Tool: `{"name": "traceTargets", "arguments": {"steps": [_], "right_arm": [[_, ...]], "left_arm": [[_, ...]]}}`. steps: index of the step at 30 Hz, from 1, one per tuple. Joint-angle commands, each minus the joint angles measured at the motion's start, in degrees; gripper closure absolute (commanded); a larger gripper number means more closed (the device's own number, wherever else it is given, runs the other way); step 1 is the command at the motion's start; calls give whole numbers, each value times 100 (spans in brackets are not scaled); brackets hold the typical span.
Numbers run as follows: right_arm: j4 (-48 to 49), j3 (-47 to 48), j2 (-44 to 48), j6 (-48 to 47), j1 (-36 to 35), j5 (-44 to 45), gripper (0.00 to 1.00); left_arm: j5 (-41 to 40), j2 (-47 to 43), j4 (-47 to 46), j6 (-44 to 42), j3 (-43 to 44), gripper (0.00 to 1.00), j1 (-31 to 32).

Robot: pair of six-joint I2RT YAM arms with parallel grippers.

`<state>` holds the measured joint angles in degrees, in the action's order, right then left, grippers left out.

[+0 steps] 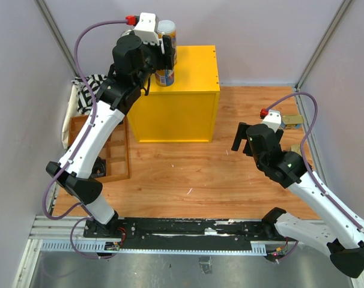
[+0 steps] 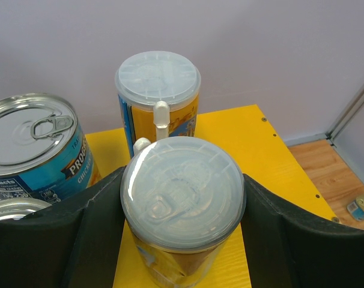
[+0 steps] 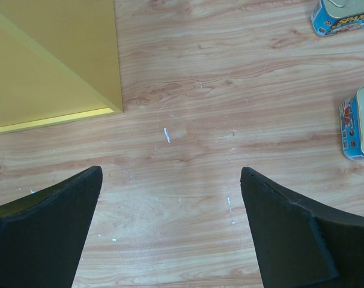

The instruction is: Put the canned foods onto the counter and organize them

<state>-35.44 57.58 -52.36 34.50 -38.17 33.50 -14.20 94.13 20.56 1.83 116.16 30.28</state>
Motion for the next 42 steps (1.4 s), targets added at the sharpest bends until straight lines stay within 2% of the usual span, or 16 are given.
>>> {"name": "traceTargets", "arguments": {"steps": [1,7,13,27,29,30,42], "right_arm": [[-50,84,0,47,179,17,2],[-57,81,2,48,179,8,2],[-59,77,40,37,179,10,2],[-137,113,83,30,179,-1,2],[-145,113,92,31,180,-2,2],[-153,110,98,30,179,6,2],[-258,97,124,104,179,121,2]], "left_arm": [[102,-238,-193,30,-50,76,-22],[125,-195,-192,77,-32,38,-22],[145,-150,-201,148,-7,22,-22],[36,-192,-275,161,71,14,-22],[-5,-214,-312,167,74,2,-22],[-31,-231,-334,161,74,1,-22],[-297,-691,-696,-7,-120,1,193]]}}
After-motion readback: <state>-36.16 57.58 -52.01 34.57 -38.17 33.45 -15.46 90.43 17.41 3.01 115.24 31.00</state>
